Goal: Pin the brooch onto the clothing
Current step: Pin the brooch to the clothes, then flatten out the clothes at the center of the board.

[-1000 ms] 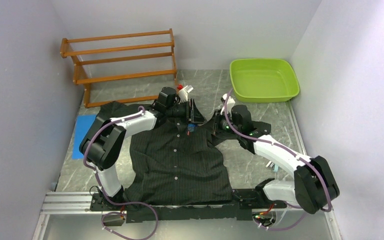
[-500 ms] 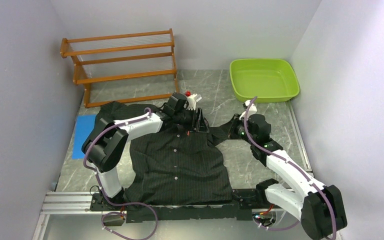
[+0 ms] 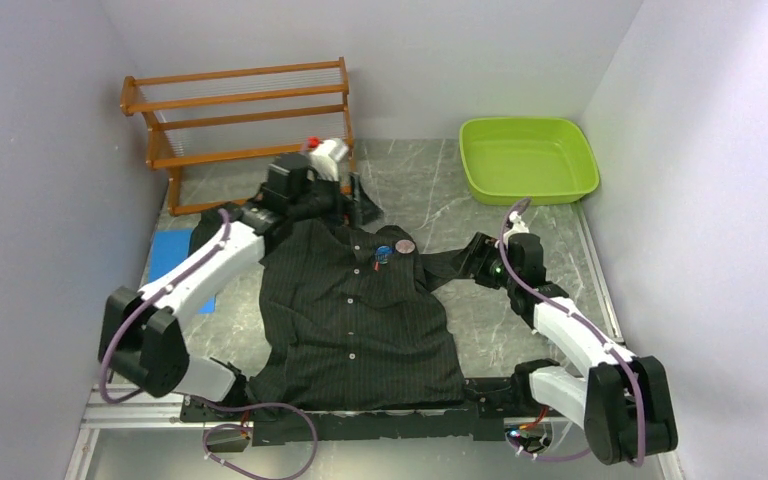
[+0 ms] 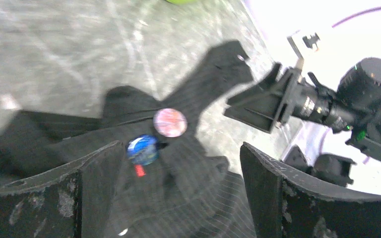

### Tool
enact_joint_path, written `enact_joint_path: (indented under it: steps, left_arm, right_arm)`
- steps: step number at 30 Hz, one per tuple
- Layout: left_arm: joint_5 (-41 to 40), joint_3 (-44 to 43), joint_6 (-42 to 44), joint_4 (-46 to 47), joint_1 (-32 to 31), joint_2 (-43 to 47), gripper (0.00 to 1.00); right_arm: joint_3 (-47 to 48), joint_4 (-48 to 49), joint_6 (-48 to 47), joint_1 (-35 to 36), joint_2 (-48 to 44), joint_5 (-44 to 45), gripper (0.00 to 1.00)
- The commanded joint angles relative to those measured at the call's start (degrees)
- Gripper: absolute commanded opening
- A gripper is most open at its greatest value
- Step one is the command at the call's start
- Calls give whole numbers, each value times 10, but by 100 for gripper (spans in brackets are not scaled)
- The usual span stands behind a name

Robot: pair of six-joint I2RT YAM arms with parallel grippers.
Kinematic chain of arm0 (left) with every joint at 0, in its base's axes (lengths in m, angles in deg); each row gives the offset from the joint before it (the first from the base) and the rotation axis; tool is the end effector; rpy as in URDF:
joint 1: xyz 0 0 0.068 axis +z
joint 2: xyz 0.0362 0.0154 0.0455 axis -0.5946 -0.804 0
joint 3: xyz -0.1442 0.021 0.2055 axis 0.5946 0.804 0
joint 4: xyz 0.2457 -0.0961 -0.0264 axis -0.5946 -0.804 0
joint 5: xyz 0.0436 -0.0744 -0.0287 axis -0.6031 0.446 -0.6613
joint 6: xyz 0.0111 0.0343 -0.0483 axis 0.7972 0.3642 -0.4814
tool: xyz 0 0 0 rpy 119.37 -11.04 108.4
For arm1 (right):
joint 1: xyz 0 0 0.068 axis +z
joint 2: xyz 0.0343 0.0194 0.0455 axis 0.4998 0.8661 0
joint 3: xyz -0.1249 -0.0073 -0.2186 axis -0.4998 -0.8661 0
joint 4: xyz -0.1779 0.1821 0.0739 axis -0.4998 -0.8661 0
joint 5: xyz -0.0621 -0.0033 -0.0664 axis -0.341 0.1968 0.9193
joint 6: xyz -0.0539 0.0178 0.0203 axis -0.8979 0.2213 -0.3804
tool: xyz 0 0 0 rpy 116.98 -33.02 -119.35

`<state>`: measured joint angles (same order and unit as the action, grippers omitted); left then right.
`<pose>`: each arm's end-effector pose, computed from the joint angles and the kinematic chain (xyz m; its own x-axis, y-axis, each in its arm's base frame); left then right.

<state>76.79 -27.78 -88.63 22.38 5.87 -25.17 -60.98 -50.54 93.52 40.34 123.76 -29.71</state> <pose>0.2918 -0.1960 0.2937 -0.6748 -0.0723 -0.7344 0.5643 0.5906 -0.5768 0.2279 0.0533 0.1657 -0.6493 0.4215 -0.6331 -0.0359 0.8145 0.5791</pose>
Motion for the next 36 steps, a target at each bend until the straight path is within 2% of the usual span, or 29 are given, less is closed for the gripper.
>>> enact_joint_path:
  steps: [1, 2, 8, 13, 22, 29, 34, 36]
  left_arm:
    - [-38, 42, 25, -42, 69, 66, 93]
    - [-41, 56, 23, -43, 87, 77, 94]
    - [-87, 141, -18, -61, 211, 113, 94]
    - [-145, 194, -76, -78, 277, 114, 94]
    - [-196, 255, -169, -47, 348, 79, 94]
    - [-252, 256, -214, -23, 374, 11, 86]
    - [-230, 241, -227, 43, 384, -54, 84]
    - [-207, 238, -218, 85, 384, -79, 75]
  right_arm:
    - [-19, 43, 36, -29, 31, -26, 78]
    - [-24, 51, 44, -40, 40, -30, 81]
    - [-32, 75, 72, -80, 107, -45, 83]
    - [-29, 89, 82, -91, 145, -47, 83]
    - [4, 150, 120, -92, 246, -39, 81]
    - [46, 153, 129, -92, 302, 1, 74]
    - [38, 167, 149, -95, 301, 44, 65]
    - [32, 177, 158, -98, 300, 50, 59]
